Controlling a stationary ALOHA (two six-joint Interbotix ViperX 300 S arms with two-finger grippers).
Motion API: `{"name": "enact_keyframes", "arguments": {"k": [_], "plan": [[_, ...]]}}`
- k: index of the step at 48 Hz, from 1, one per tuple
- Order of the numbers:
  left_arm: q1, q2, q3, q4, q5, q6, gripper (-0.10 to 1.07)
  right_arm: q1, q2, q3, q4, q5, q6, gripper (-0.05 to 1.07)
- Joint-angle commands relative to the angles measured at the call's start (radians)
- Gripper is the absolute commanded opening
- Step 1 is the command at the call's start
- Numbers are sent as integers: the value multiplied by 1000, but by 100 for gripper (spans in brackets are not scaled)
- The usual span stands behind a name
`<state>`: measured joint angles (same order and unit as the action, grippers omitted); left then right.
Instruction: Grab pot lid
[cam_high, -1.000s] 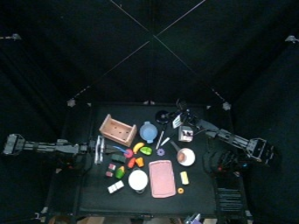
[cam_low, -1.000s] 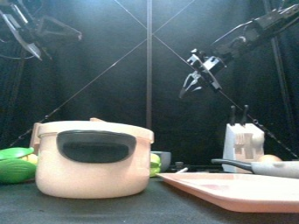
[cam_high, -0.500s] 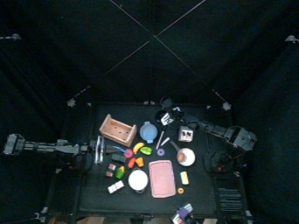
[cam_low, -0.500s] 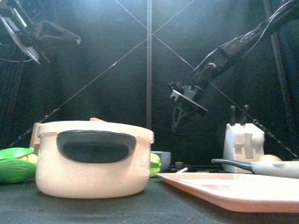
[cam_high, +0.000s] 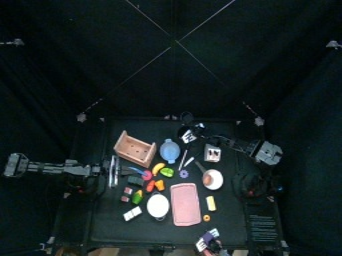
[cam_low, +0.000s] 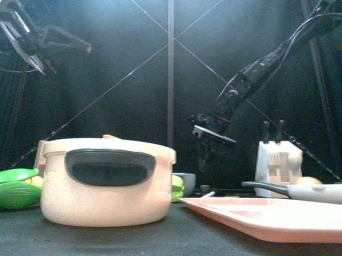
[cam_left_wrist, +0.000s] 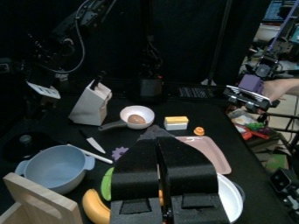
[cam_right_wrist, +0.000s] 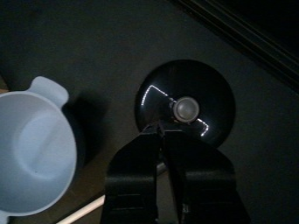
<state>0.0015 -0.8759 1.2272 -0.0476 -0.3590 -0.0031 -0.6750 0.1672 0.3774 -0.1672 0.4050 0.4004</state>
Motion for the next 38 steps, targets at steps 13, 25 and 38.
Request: {"name": "enact_keyframes", "arguments": {"k": [13,25,38], "plan": [[8,5,-12,-2,-11,2,-3,-25,52,-74,-6,-3,2,75],[8,3,-9,-2,-11,0,-3,-29,86,-100,-20,8,-2,78],[9,5,-5,-2,-11,0,-3,-43,94,-97,-51,49,2,78]]}}
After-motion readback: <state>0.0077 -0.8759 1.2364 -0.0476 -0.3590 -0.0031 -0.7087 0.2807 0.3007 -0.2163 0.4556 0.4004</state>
